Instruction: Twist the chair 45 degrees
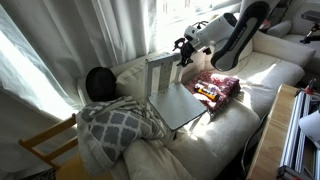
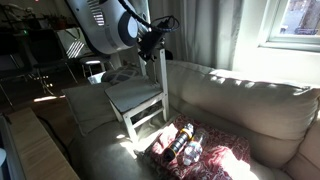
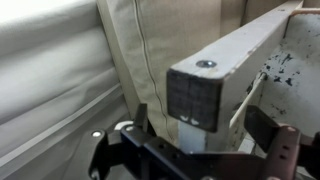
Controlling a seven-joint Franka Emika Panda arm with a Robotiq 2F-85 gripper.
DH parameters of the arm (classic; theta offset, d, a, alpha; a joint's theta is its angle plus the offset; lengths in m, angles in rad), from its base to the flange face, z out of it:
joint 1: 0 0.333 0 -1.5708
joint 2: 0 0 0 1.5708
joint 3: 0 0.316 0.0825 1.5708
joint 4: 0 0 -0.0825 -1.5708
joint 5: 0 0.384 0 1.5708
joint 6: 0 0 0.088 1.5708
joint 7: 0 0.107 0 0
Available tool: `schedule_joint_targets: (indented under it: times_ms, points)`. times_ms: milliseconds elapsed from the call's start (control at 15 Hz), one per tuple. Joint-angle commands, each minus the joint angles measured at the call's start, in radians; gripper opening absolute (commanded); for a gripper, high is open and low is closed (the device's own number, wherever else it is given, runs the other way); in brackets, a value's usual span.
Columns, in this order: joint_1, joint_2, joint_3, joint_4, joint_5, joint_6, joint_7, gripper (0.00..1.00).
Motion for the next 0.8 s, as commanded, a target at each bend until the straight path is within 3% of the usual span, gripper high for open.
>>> schedule_joint_targets:
  times_ms: [0,333,533,600,733]
  points:
    - [0.004,0.040,0.013,0.007,0.078,0.035,-0.078,0.68]
    - [0.006,0.023,0.015,0.012,0.116,0.035,-0.139,0.28]
    - [0.021,-0.006,0.010,0.000,0.123,-0.025,-0.181,0.07]
    - [0.025,-0.020,0.007,-0.004,0.123,-0.054,-0.194,0.01]
    - [0.040,-0.054,-0.007,-0.007,0.136,-0.129,-0.218,0.00]
